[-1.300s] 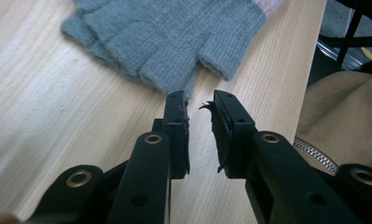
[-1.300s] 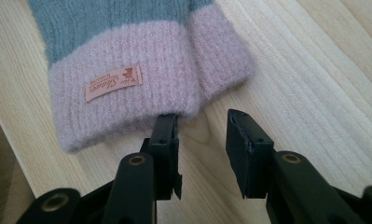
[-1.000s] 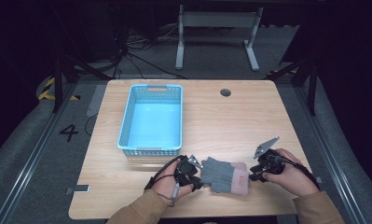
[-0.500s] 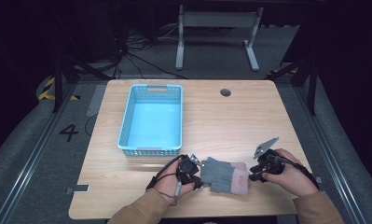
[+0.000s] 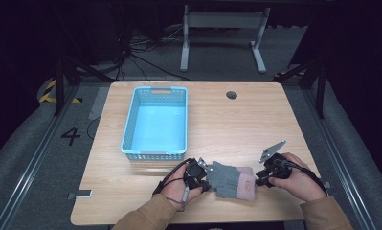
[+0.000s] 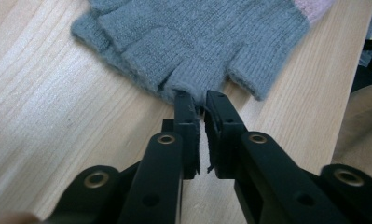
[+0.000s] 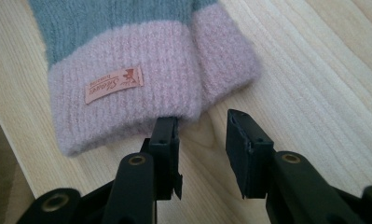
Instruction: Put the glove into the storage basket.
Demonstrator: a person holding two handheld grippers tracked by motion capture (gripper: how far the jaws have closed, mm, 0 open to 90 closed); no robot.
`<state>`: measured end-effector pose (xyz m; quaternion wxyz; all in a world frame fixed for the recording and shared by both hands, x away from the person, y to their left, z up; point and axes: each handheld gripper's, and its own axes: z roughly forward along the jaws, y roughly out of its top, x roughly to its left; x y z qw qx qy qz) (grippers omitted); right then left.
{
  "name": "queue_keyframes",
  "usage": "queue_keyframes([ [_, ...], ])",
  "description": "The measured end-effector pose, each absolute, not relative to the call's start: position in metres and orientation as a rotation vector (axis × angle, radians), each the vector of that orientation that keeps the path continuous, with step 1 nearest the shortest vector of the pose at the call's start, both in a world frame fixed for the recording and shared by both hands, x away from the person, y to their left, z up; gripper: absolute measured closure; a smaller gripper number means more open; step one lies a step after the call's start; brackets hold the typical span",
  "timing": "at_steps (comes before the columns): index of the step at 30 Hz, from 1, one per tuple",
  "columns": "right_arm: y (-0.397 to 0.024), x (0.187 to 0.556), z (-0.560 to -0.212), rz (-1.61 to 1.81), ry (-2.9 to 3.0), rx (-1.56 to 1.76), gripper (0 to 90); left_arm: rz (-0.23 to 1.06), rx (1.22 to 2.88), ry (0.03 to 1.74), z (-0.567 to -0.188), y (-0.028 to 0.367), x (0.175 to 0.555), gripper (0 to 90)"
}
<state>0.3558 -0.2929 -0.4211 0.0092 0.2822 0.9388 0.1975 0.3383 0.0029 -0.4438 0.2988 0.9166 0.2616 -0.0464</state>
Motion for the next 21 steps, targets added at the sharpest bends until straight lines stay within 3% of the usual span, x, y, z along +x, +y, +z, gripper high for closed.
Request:
queue_keyframes([
  [4,-0.292,0.355,-0.420,0.618,2.938,0.840,66.4,-0.108,2.428,0.691,-0.442,0.004,0.338,88.2],
  [9,-0.289,0.353,-0.415,0.620,2.945,0.803,80.1,-0.093,2.421,0.682,-0.439,0.004,0.336,88.8],
  [21,-0.291,0.348,-0.400,0.695,2.904,0.833,88.1,-0.097,2.396,0.661,-0.430,0.008,0.331,88.9],
])
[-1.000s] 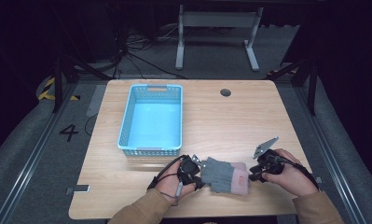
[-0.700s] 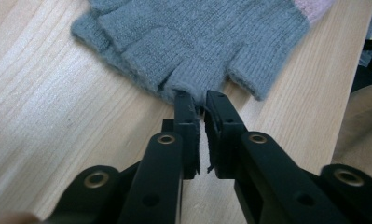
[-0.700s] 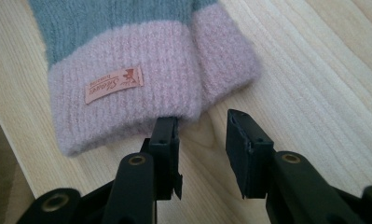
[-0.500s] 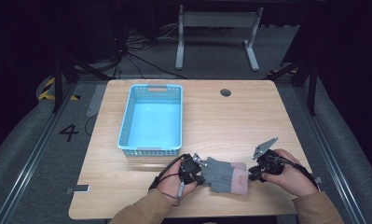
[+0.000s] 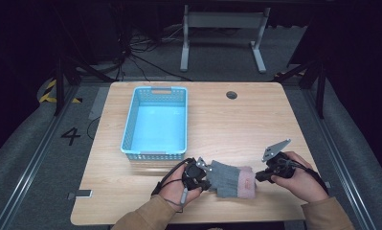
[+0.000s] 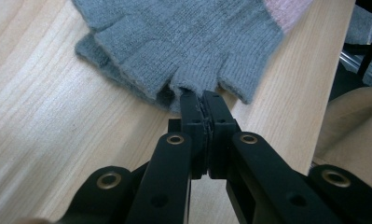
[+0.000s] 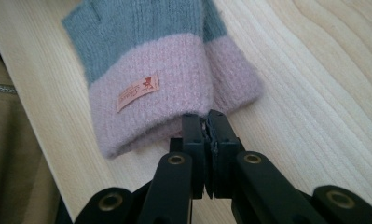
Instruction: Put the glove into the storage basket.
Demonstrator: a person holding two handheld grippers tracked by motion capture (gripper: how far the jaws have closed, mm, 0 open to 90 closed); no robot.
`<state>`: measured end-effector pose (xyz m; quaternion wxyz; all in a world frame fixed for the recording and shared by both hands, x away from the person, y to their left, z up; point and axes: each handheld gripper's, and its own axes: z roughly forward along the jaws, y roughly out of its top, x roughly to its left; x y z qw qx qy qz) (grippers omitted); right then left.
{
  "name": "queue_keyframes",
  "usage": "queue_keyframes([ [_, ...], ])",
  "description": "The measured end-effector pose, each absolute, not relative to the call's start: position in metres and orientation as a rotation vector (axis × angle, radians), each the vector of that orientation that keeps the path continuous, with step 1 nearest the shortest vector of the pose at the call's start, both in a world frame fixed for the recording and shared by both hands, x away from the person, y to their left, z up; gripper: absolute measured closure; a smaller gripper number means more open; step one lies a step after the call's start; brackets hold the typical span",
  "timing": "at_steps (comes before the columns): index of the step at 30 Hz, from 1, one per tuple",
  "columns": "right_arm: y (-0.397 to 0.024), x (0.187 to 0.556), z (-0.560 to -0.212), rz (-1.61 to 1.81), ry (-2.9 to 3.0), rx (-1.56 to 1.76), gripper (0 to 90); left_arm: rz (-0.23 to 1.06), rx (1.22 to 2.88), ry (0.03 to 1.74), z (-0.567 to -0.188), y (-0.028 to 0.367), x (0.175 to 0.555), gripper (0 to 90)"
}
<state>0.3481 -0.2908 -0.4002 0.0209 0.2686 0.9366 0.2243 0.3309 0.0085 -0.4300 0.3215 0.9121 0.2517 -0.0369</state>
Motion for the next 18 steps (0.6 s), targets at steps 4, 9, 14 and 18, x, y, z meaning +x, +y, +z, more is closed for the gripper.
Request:
queue_keyframes([
  [4,-0.292,0.346,-0.394,0.726,2.900,0.843,88.4,-0.117,2.387,0.651,-0.425,0.011,0.329,88.9],
  [9,-0.295,0.347,-0.390,0.765,2.874,0.855,88.7,-0.125,2.365,0.640,-0.419,0.013,0.325,88.9],
  [14,-0.295,0.350,-0.387,0.794,2.831,0.863,88.9,-0.127,2.364,0.629,-0.418,0.012,0.324,88.9],
  [18,-0.295,0.354,-0.388,0.805,2.795,0.875,89.0,-0.134,2.367,0.626,-0.419,0.011,0.323,88.9],
])
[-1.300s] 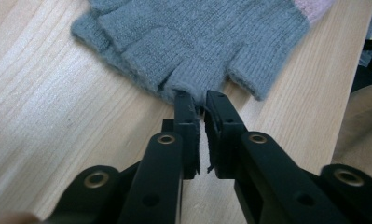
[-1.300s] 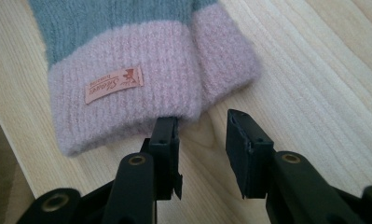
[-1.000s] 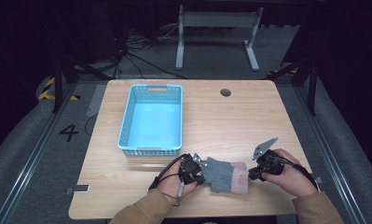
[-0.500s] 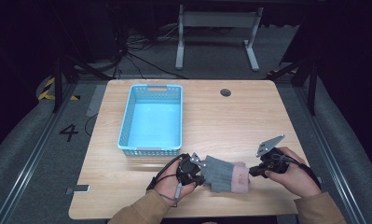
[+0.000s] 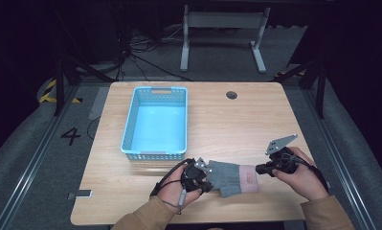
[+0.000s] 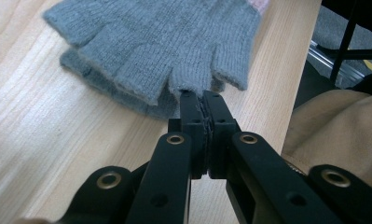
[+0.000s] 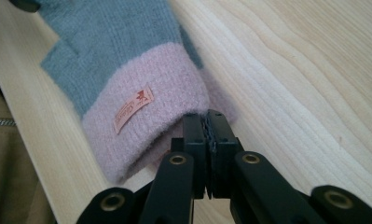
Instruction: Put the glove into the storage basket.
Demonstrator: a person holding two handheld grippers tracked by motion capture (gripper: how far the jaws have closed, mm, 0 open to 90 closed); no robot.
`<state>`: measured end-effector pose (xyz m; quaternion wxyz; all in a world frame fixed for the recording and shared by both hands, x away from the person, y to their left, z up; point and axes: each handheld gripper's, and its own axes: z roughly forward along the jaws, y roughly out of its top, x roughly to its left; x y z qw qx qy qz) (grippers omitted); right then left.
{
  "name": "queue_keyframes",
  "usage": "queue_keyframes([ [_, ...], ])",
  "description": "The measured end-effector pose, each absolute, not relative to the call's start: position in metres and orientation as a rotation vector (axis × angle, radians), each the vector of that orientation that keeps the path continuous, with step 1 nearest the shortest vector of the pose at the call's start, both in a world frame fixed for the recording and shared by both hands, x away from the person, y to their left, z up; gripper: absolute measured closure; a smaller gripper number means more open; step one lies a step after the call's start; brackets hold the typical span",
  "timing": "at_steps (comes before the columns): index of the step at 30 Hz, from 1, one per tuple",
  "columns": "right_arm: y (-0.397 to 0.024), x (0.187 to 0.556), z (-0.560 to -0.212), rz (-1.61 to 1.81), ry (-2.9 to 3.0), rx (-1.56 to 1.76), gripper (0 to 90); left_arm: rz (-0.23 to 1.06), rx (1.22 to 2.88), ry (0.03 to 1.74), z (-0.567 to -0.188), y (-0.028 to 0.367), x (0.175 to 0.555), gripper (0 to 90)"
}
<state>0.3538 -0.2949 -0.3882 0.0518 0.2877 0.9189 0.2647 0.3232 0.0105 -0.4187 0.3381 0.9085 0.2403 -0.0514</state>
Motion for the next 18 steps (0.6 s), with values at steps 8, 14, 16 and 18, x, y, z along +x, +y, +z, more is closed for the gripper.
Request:
queue_keyframes([
  [8,-0.295,0.361,-0.396,0.795,2.778,0.907,89.1,-0.143,2.381,0.616,-0.423,0.004,0.321,88.9],
  [14,-0.294,0.366,-0.403,0.784,2.775,0.924,89.2,-0.149,2.393,0.623,-0.428,0.001,0.323,88.9],
  [16,-0.294,0.367,-0.404,0.782,2.772,0.919,89.2,-0.157,2.402,0.621,-0.430,0.000,0.324,88.8],
  [18,-0.293,0.368,-0.407,0.780,2.769,0.933,89.2,-0.165,2.411,0.621,-0.433,-0.001,0.325,88.8],
])
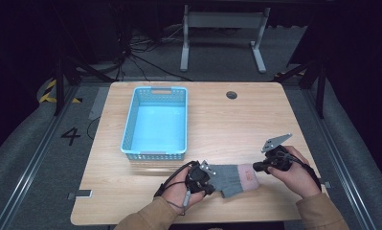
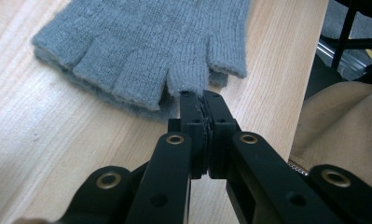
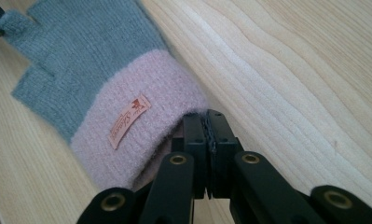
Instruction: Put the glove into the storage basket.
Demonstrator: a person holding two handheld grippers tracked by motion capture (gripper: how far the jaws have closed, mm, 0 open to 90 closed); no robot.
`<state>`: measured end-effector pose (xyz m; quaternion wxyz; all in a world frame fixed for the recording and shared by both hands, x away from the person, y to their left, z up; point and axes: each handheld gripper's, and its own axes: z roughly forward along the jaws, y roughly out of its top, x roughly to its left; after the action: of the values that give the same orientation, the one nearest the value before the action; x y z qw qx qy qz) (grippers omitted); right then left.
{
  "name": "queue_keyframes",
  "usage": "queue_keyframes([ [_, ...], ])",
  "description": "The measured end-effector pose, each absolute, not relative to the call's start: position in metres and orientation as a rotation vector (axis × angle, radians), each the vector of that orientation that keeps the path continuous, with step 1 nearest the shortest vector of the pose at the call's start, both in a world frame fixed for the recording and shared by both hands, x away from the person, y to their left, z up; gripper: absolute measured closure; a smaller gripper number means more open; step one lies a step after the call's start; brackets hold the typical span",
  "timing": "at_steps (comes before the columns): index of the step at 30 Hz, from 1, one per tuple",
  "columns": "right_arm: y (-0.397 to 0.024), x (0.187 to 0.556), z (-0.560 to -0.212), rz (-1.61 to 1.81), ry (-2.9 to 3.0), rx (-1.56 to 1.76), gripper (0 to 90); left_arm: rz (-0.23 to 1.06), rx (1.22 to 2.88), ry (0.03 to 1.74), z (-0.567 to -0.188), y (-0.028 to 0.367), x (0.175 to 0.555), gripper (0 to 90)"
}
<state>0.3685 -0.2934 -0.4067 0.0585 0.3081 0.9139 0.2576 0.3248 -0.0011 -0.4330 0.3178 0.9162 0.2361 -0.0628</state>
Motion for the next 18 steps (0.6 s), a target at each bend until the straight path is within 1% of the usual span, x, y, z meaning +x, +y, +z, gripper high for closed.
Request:
queue_keyframes([
  [6,-0.2923,0.3702,-0.4115,0.772,2.770,0.937,88.7,-0.174,2.412,0.637,-0.4362,-0.0009,0.3263,88.4],
  [12,-0.2958,0.3698,-0.4128,0.758,2.763,0.966,82.4,-0.184,2.432,0.647,-0.4402,-0.0004,0.3276,83.8],
  [18,-0.3018,0.3680,-0.4081,0.755,2.739,0.984,81.1,-0.173,2.437,0.665,-0.4423,-0.0008,0.3286,83.3],
])
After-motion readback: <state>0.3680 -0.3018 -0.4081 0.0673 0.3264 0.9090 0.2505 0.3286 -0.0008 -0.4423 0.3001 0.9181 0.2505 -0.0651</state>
